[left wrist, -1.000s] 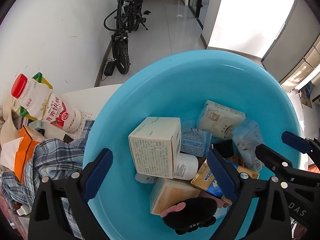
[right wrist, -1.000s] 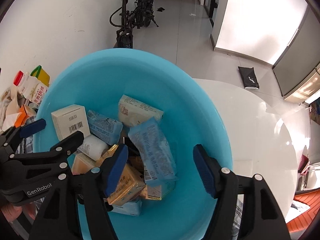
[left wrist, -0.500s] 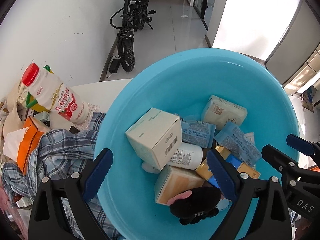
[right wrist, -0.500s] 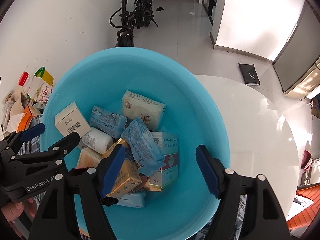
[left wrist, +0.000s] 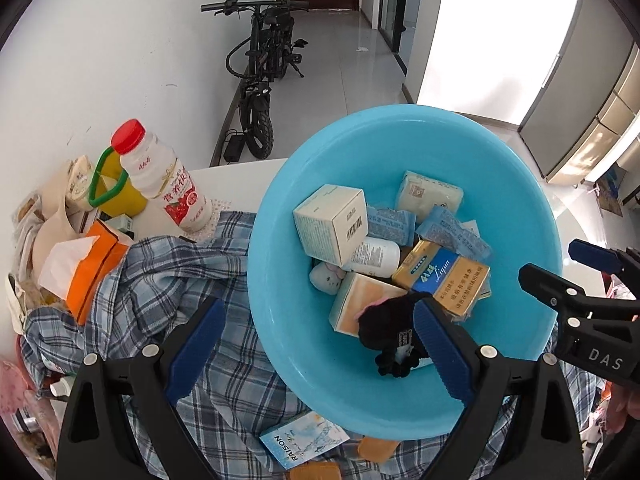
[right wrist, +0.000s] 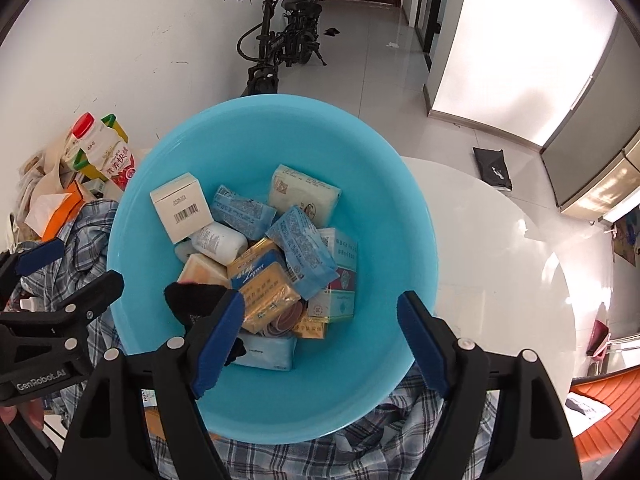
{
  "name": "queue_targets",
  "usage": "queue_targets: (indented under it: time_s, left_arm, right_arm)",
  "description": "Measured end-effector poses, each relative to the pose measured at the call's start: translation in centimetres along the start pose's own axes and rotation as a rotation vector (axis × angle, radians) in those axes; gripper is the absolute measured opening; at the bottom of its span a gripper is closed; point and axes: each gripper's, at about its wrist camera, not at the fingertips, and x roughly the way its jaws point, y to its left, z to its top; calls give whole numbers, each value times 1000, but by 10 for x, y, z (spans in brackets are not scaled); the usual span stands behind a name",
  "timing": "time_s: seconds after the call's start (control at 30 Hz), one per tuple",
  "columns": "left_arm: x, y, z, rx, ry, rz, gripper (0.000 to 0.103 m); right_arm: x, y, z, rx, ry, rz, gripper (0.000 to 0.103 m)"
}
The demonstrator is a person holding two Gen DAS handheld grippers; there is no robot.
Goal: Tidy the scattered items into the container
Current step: 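Withdraw both open tools from the basin back over the cloth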
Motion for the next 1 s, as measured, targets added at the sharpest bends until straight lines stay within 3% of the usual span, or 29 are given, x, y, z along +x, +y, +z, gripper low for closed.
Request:
queue_targets:
  time_s: [0.27,0.4,0.47,0.6,0.77,0.93,1.0]
  left_arm:
    - [1,9,-35,-45,15,-10,97]
    - [-9,1,-54,17,1,-35,97]
    - [-17,-3,-70,74,-27,-41,97]
    - [-31,2,-116,126,-109,4,97]
    - [-43,20,-174,87,-173,-103,97]
    - [-43,18,-225,89,-259,-25,97]
    - [-35,13,-241,96,-251,-30,97]
  right_arm:
    - [-20,-2,-30,1,-12,-8,77]
    - [-26,-3,-48,-1,-36,54,77]
    - [-26,-6,-72,-6,-51,147,78]
    - [-27,-15,-134,-27,-109,160,78]
    - [-35,-29,-198,-2,-168,250,78]
    - [-40,-24,-247,-44,-234,193,78]
    - [-41,-18,-261,-69,-252,158,78]
